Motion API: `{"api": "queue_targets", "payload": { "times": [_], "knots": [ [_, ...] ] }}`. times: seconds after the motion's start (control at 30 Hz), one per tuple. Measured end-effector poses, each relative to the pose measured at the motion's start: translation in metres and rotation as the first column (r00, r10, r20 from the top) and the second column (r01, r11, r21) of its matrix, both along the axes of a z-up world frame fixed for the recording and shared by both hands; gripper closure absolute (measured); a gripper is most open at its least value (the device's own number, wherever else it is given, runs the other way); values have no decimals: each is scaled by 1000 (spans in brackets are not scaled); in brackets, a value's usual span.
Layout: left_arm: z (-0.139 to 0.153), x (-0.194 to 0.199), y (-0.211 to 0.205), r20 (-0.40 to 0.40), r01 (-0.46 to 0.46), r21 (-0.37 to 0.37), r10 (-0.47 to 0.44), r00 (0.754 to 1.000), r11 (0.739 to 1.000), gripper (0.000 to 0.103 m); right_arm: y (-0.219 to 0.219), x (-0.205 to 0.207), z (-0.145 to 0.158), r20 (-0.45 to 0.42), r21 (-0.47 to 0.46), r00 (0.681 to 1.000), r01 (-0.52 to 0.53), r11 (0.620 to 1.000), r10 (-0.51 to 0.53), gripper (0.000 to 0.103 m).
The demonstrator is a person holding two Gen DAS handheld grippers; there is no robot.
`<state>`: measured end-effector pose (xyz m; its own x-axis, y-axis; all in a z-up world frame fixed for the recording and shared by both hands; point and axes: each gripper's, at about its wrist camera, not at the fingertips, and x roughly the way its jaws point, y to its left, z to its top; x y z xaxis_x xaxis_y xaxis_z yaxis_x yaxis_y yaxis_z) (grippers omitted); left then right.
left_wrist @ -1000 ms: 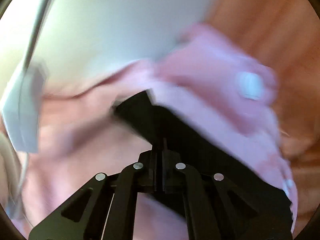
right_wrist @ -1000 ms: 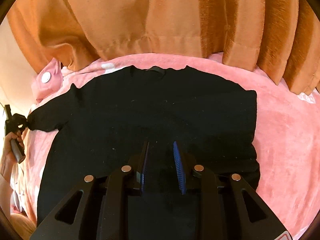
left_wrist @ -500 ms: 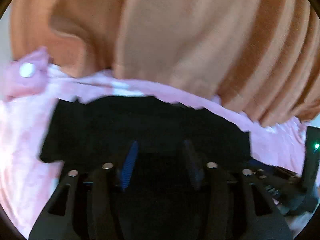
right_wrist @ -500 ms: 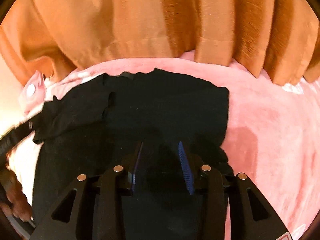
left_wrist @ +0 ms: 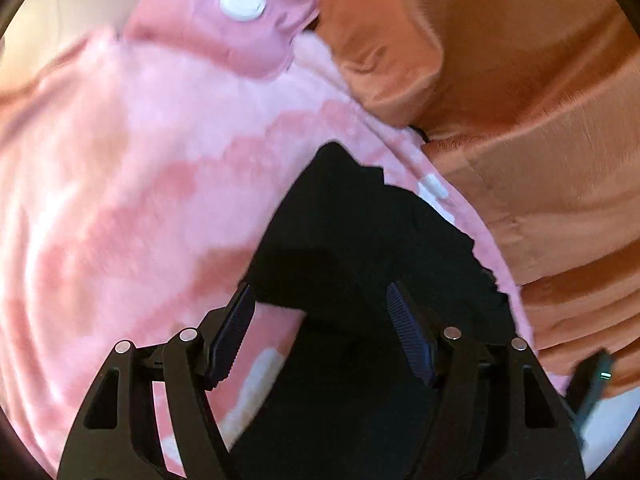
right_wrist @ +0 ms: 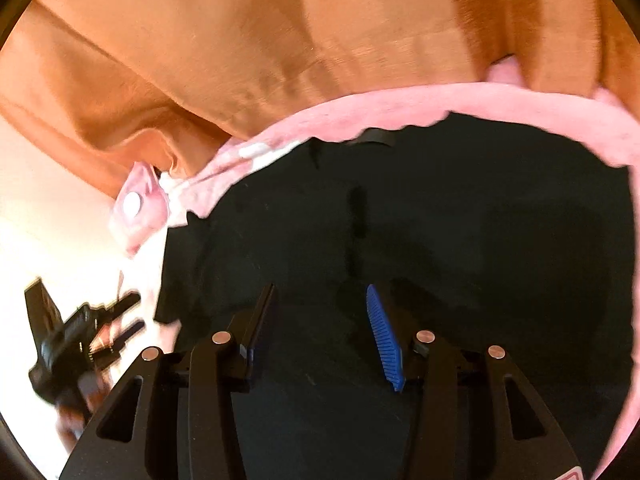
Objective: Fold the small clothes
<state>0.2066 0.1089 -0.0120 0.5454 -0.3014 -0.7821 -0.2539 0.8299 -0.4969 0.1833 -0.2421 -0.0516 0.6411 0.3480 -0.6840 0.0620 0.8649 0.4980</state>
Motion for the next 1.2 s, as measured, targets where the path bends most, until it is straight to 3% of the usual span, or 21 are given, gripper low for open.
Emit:
{"api": "queue_targets", "payload": {
  "times": [0.07,0.1,0.13,0.2,0.23,0.37,0.43,0.47,0.5,0.53,0.57,0.67,0.8,0.83,0.97,1.0,1.03,1.2],
  "knots": [
    [-5,1,6,-30,-43,-44,42,999,998,37,8,17,-9,-28,50,1000,14,999,-13,57],
    [-6,1,11,-32,-62,-59,60,998,996,37,11,23,-12,-38,73,999,26,997,-23,62],
    [-8,4,11,-34,-73,-63,71,997,995,37,14,27,-14,-40,86,999,35,996,-32,79],
    [-5,5,14,-21,-89,-69,88,996,994,37,20,35,-10,-25,99,999,28,995,-26,102],
    [-3,5,15,-12,-93,-74,93,996,993,37,22,36,-3,-1,94,999,32,995,-32,103],
    [6,2,8,5,-72,-106,73,997,992,37,9,-6,70,245,98,969,17,995,-41,103],
    [8,-1,2,6,-54,-123,55,998,991,37,-12,-33,92,313,92,948,38,995,-65,103],
    [9,-2,-4,6,-44,-131,45,999,990,37,-30,-50,99,332,47,938,92,995,-102,103],
    [9,-2,-7,5,-41,-129,42,999,991,37,-41,-59,99,330,-5,935,141,990,-131,102],
    [10,-2,-12,7,-36,-125,38,999,991,37,-51,-62,93,310,-53,938,178,983,-153,92],
    [10,-2,-19,8,-28,-114,29,1000,993,37,-62,-61,77,241,-57,956,185,981,-166,91],
    [7,-3,-34,-4,-12,-107,12,1000,994,37,-65,-47,32,95,35,987,130,991,-133,91],
    [7,-2,-46,-3,7,-97,-8,1000,995,37,-25,-11,-4,0,42,999,33,999,-33,67],
    [7,-1,-47,-2,9,-93,-9,1000,996,37,-17,-4,-10,-8,50,1000,20,999,-20,67],
    [3,4,-36,-18,-20,-102,19,1000,995,37,4,22,-20,-12,91,999,30,995,-29,68],
    [2,5,-32,-22,-31,-107,29,999,994,37,4,24,-20,-6,97,1000,28,995,-28,88],
    [2,6,-27,-27,-45,-114,42,999,992,37,7,27,-16,14,102,1000,21,995,-22,100],
    [7,4,-14,-19,-69,-137,67,998,988,37,-3,-6,67,255,138,966,1,990,-36,100]
  ]
}}
